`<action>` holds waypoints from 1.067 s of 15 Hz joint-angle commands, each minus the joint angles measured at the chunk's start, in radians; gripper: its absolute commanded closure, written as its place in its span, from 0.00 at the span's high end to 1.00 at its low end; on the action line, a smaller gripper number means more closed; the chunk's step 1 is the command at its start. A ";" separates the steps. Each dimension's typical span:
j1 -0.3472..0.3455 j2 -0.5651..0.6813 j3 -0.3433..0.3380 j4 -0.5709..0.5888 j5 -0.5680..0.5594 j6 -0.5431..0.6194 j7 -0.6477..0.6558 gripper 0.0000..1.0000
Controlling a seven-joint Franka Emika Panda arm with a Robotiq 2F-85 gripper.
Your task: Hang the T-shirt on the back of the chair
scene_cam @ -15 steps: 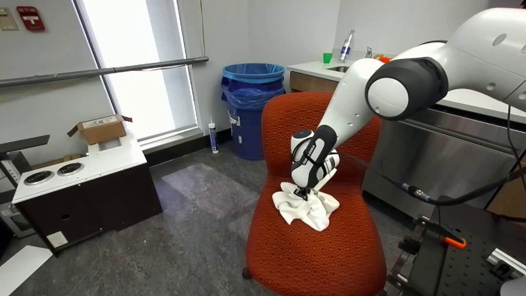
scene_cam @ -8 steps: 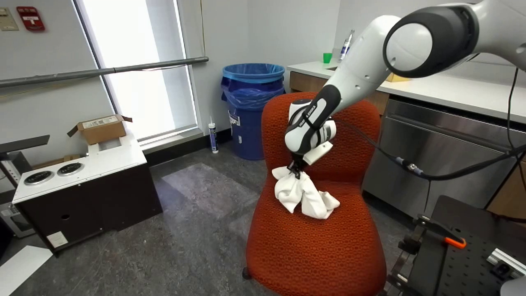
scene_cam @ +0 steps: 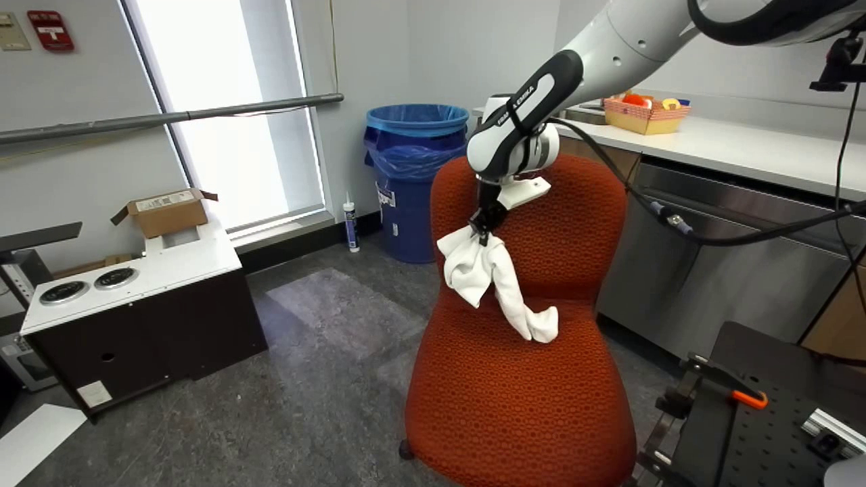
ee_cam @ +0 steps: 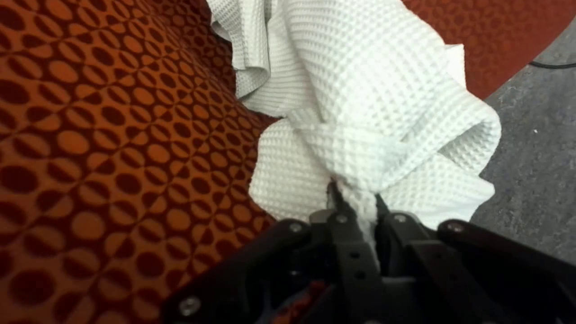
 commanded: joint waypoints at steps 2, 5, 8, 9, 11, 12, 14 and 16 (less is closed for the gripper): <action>-0.005 -0.089 -0.025 0.036 0.040 -0.116 0.016 0.00; -0.006 -0.123 -0.046 0.077 0.044 -0.174 0.034 0.00; -0.009 -0.151 -0.071 0.125 0.043 -0.240 0.054 0.00; -0.014 -0.156 -0.079 0.143 0.044 -0.264 0.059 0.00; -0.022 -0.160 -0.092 0.177 0.049 -0.305 0.071 0.00; -0.025 -0.162 -0.099 0.191 0.051 -0.320 0.080 0.00; -0.033 -0.170 -0.111 0.212 0.058 -0.342 0.098 0.00; -0.047 -0.179 -0.119 0.231 0.074 -0.359 0.114 0.00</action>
